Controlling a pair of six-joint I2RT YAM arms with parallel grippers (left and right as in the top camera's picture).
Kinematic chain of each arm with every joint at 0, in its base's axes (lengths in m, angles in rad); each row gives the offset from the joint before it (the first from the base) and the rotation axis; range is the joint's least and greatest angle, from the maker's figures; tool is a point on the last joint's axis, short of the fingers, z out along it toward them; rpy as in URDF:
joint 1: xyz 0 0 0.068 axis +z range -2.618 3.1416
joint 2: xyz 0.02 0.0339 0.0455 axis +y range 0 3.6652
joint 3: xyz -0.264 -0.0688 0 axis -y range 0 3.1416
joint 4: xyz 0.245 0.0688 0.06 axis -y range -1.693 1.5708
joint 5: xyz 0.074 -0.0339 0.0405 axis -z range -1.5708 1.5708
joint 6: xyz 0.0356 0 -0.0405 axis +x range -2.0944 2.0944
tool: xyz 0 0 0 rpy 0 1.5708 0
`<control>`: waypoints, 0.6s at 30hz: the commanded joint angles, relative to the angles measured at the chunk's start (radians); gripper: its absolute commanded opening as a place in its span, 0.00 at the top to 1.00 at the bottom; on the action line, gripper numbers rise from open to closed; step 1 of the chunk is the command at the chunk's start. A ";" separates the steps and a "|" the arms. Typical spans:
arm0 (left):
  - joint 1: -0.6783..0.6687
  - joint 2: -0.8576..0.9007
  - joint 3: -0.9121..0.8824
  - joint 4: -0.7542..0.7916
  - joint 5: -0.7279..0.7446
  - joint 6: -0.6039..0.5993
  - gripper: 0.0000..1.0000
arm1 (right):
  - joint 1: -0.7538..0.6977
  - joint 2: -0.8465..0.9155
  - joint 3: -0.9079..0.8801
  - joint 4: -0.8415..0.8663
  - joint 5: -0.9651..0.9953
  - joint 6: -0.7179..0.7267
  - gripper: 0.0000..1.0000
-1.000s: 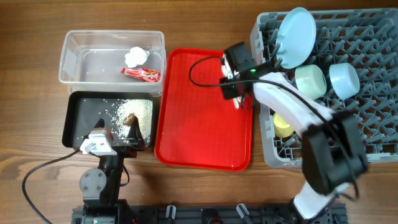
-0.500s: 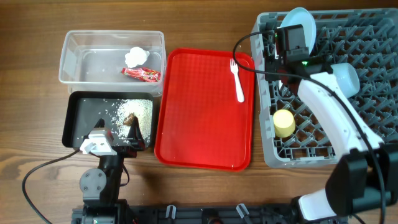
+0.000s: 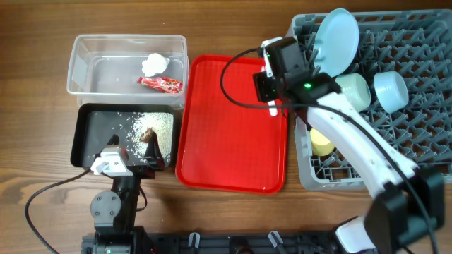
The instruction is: Sort waste into correct bins and load items into the dishwasher rack
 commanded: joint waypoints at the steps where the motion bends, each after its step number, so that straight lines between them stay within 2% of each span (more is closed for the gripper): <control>1: 0.008 -0.007 -0.003 -0.007 0.008 0.013 0.00 | -0.002 0.168 0.010 0.076 0.010 0.039 0.41; 8: 0.008 -0.007 -0.003 -0.007 0.008 0.013 0.00 | -0.002 0.337 0.010 0.204 0.219 0.039 0.41; 11: 0.008 -0.007 -0.003 -0.007 0.008 0.013 0.00 | -0.006 0.382 0.010 0.223 0.207 0.039 0.41; 14: 0.008 -0.007 -0.003 -0.007 0.008 0.013 0.00 | -0.009 0.404 0.010 0.197 0.070 0.033 0.51; 17: 0.008 -0.007 -0.003 -0.007 0.008 0.013 0.00 | -0.008 0.411 0.010 0.140 0.003 0.081 0.66; 18: 0.008 -0.007 -0.003 -0.007 0.008 0.013 0.00 | -0.007 0.411 0.010 0.127 0.000 0.089 0.74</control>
